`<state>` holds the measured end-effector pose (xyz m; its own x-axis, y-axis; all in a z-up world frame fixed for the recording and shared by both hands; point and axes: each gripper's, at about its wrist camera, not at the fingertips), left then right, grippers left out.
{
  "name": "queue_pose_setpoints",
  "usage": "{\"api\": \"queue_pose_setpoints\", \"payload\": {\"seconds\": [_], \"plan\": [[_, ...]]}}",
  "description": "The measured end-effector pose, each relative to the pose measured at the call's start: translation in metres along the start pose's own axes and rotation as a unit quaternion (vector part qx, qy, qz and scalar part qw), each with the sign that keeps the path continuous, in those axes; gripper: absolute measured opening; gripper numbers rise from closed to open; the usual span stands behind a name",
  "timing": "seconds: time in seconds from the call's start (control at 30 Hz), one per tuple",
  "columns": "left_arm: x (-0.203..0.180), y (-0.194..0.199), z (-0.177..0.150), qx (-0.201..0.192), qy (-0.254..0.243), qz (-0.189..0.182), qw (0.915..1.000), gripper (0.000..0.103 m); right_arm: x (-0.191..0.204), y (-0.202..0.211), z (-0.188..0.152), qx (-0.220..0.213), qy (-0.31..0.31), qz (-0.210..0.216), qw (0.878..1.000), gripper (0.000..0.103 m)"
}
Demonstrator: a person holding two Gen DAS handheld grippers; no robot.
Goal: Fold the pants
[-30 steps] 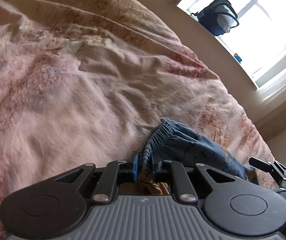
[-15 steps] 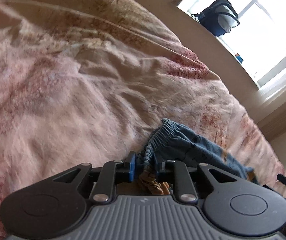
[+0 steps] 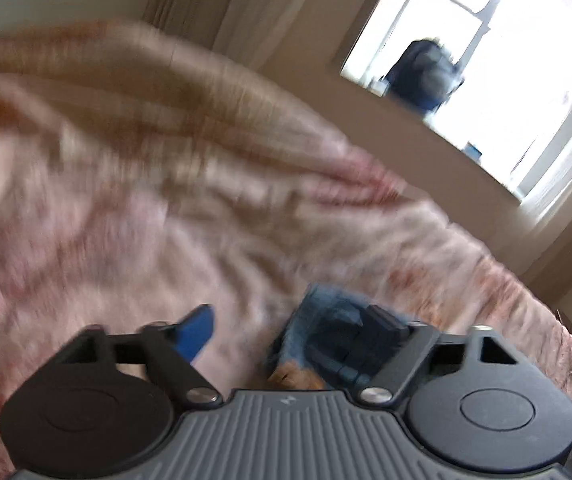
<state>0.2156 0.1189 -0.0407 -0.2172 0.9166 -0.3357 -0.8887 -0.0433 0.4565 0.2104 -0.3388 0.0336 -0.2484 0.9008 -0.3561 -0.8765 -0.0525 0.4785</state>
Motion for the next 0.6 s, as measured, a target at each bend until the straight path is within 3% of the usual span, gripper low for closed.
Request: {"api": "queue_pose_setpoints", "payload": {"seconds": [0.07, 0.13, 0.2, 0.27, 0.33, 0.43, 0.53, 0.6], "plan": [[-0.031, 0.007, -0.002, -0.018, -0.073, -0.027, 0.9968, 0.092, -0.008, 0.028, -0.021, 0.003, 0.037, 0.021, 0.999, 0.102], [-0.067, 0.002, -0.008, 0.002, -0.134, -0.065, 0.9888, 0.096, -0.009, 0.051, -0.043, 0.007, 0.075, 0.042, 0.996, 0.102], [-0.112, -0.011, -0.021, 0.04, -0.195, -0.115, 0.9731, 0.098, -0.007, 0.064, -0.068, 0.011, 0.102, 0.052, 0.993, 0.102], [-0.148, -0.029, -0.037, 0.073, -0.218, -0.161, 0.9597, 0.098, -0.007, 0.069, -0.087, 0.018, 0.102, 0.05, 0.993, 0.102], [-0.181, -0.05, -0.057, 0.096, -0.233, -0.181, 0.9507, 0.097, -0.011, 0.066, -0.104, 0.027, 0.081, 0.044, 0.995, 0.102], [-0.222, -0.083, -0.079, 0.081, -0.293, -0.155, 0.9399, 0.096, -0.021, 0.056, -0.132, 0.046, 0.046, 0.025, 0.998, 0.102], [-0.25, -0.121, -0.098, 0.055, -0.388, -0.091, 0.9154, 0.098, -0.043, 0.058, -0.157, 0.05, -0.009, -0.002, 0.999, 0.102], [-0.255, -0.136, -0.101, 0.031, -0.408, -0.086, 0.9082, 0.098, -0.067, 0.063, -0.171, 0.05, -0.062, -0.035, 0.996, 0.102]]}}
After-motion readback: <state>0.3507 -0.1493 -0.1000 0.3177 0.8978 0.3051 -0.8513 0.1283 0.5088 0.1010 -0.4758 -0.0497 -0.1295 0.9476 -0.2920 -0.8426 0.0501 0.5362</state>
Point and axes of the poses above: each gripper's, at about its wrist camera, not at the fingertips, and y roughly against the way its jaws point, x to its left, z to its top, and after that the axes turned 9 degrees about -x, right-handed
